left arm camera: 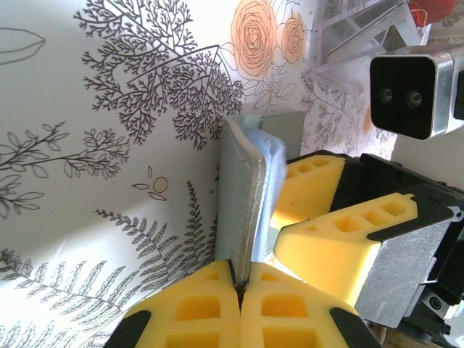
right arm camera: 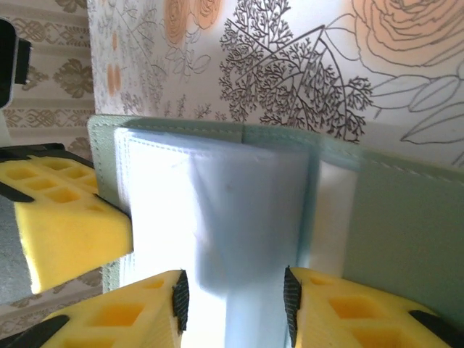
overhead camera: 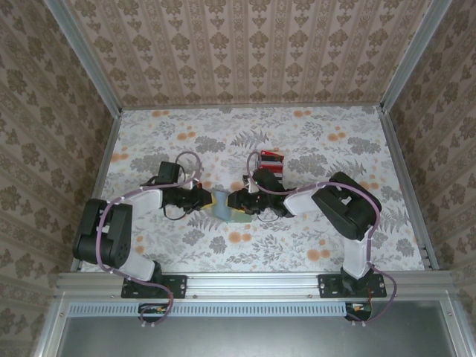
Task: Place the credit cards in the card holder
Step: Open the card holder at the center of the table.
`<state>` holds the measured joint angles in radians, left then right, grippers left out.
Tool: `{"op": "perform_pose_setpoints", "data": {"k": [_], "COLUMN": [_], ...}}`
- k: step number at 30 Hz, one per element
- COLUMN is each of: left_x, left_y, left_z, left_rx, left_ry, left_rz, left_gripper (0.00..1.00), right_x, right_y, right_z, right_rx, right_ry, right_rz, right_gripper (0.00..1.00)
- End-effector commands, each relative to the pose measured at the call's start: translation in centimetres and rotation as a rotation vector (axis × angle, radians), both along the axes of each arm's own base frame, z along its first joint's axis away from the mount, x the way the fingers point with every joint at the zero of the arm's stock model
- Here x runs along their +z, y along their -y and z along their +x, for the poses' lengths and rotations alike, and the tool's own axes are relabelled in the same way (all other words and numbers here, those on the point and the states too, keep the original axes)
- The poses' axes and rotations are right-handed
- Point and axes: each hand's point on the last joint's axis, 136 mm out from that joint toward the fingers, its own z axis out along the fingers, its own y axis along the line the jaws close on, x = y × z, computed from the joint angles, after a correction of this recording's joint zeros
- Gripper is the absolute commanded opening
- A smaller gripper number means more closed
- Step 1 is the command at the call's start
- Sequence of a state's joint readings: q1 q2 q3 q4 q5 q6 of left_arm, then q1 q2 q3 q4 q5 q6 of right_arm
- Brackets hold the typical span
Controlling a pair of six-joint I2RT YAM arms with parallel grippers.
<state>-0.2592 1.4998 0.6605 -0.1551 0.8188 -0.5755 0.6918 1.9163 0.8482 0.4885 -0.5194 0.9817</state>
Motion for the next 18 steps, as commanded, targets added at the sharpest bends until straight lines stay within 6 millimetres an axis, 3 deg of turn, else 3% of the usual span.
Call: {"op": "perform_pose_setpoints", "data": {"k": [1,10,18], "left_x": [1.3,4.0,3.0], "left_y": [-0.5,-0.3,0.8], "left_z": [0.3,0.6,0.2], "left_rx": [-0.005,-0.017,-0.084], "left_ry": [0.066,0.124,0.105], "left_rz": [0.002,0.032,0.162], "left_gripper": [0.0,0.0,0.0], "right_x": [-3.4,-3.8,-3.6], "right_y": [2.7,1.9,0.8], "right_z": [-1.2,-0.7,-0.6], "right_rx": [-0.032,-0.022,0.001], "right_ry": [-0.069,-0.076,-0.081], "right_rz": [-0.148,-0.124,-0.093], "right_gripper": [0.36,0.34,0.39]}}
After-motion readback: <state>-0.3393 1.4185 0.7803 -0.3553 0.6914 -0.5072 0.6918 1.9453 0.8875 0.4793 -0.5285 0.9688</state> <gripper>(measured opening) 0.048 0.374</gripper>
